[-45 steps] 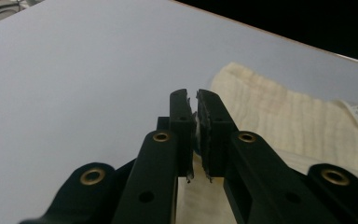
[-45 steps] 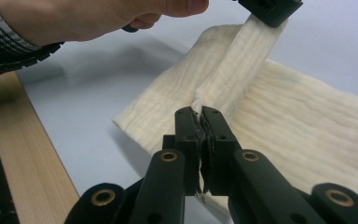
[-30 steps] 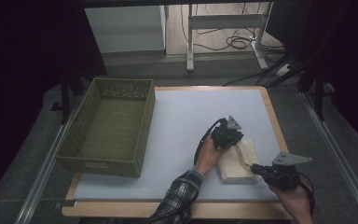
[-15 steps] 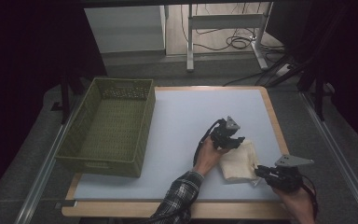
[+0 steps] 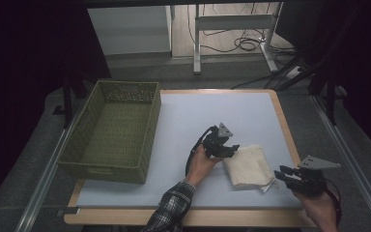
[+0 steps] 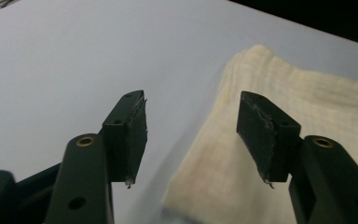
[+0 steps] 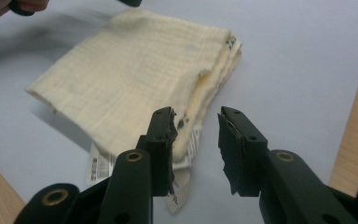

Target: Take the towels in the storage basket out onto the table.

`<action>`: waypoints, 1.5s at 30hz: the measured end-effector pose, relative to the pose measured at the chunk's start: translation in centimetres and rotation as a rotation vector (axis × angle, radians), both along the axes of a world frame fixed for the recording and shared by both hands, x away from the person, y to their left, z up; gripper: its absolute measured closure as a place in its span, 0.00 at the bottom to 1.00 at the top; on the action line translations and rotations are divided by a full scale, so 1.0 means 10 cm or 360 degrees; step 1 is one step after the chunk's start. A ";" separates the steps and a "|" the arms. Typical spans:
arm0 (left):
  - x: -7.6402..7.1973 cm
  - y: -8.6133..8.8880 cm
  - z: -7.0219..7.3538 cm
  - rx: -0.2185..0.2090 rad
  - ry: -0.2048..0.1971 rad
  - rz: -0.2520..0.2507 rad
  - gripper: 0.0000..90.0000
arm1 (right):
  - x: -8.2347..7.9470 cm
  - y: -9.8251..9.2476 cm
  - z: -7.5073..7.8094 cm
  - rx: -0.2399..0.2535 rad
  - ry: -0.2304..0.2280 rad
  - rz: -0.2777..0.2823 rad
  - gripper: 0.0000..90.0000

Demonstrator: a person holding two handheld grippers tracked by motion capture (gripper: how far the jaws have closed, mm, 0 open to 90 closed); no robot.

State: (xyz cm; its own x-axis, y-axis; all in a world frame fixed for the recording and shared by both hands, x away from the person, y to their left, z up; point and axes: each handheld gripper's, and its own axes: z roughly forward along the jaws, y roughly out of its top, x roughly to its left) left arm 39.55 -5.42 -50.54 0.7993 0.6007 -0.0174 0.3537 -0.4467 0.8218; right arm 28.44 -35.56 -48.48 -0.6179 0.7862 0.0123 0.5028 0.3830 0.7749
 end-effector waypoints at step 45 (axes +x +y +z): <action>0.00 0.12 -0.22 0.0075 0.0322 -0.0063 0.93 | 0.22 0.16 -0.31 0.0220 0.0385 0.0063 0.93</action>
State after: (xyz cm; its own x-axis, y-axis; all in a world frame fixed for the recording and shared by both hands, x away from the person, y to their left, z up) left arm 39.52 -4.24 -52.71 0.8055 0.5726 -0.1525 0.4905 -0.4999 0.7138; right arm 30.59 -33.92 -51.57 -0.6143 0.7418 0.2689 0.6662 0.3051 0.6805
